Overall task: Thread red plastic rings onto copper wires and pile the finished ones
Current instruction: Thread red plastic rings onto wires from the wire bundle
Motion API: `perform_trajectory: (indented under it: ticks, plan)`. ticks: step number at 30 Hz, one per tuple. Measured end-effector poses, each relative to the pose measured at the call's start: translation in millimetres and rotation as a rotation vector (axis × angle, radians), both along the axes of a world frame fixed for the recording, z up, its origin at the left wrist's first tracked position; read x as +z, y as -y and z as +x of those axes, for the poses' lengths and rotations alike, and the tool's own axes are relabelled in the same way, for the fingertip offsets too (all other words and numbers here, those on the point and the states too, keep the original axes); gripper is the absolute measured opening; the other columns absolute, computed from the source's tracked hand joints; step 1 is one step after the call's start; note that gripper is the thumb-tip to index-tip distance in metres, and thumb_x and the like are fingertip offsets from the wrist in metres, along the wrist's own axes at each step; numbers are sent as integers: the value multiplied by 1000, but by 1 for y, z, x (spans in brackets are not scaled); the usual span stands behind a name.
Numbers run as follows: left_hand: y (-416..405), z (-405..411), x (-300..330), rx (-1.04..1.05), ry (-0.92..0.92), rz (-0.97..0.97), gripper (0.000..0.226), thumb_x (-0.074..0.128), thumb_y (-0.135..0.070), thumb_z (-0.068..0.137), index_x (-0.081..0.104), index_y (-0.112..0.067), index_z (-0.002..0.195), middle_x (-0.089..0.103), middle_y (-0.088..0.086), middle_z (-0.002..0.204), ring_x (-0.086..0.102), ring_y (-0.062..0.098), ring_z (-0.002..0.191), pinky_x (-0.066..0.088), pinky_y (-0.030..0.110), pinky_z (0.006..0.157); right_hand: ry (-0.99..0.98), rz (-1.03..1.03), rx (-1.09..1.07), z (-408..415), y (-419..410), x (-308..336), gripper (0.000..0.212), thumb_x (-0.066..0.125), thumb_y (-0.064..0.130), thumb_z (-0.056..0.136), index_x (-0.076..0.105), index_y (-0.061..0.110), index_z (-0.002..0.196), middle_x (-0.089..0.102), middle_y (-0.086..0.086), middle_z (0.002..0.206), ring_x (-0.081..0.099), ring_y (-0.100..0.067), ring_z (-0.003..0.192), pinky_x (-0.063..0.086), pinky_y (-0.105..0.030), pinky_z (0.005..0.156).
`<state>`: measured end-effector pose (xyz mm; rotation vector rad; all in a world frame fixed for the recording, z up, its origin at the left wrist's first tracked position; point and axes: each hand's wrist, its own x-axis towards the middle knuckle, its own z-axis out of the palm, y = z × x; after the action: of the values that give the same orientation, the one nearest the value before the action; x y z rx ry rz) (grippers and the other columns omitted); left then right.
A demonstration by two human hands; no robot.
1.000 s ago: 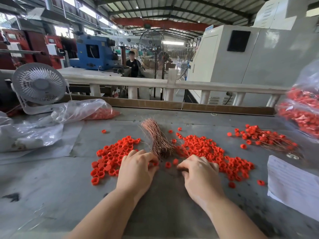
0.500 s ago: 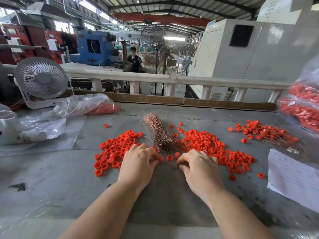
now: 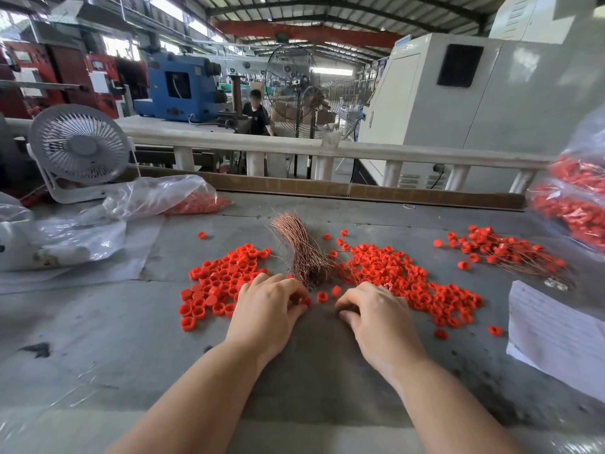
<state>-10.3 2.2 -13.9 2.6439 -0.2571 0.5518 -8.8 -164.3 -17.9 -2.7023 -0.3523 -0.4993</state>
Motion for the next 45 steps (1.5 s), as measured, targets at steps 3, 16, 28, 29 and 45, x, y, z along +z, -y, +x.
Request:
perform_trajectory:
  ticks: [3, 16, 28, 29, 45]
  plan:
    - [0, -1, 1, 0, 8, -6, 17, 57, -38, 89, 61, -33, 104, 57, -14, 100, 43, 12, 105, 30, 26, 87, 15, 22, 7, 0, 0, -1, 14, 60, 23, 88, 66, 31, 99, 59, 11, 103, 50, -12, 105, 27, -26, 86]
    - [4, -7, 6, -140, 10, -273, 21, 70, -10, 78, 66, -22, 95, 62, -12, 81, 51, 3, 69, 35, 7, 65, -5, 7, -22, -2, 2, 2, 12, 56, 17, 90, 63, 27, 92, 58, 8, 98, 49, -15, 102, 26, -28, 79]
    - [7, -10, 9, -116, 75, -338, 9, 74, -22, 77, 71, -20, 85, 56, -18, 69, 49, -3, 61, 35, 3, 63, 29, 190, 54, -6, -3, 9, 11, 55, 8, 88, 62, 15, 93, 63, 1, 95, 55, -20, 93, 39, -30, 80]
    - [6, -10, 8, -99, 74, -350, 7, 74, -24, 77, 70, -21, 83, 57, -17, 68, 49, -3, 59, 35, 4, 61, 28, 191, 48, -6, -3, 9, 11, 55, 9, 89, 62, 16, 93, 63, 2, 95, 54, -19, 93, 37, -29, 78]
    - [5, -7, 7, -91, 73, -427, 16, 71, -18, 81, 71, -18, 97, 65, -10, 80, 58, 3, 70, 38, 3, 67, 74, 319, 36, -8, -3, 11, 9, 55, 10, 90, 60, 17, 86, 53, 12, 69, 46, -13, 66, 24, -22, 57]
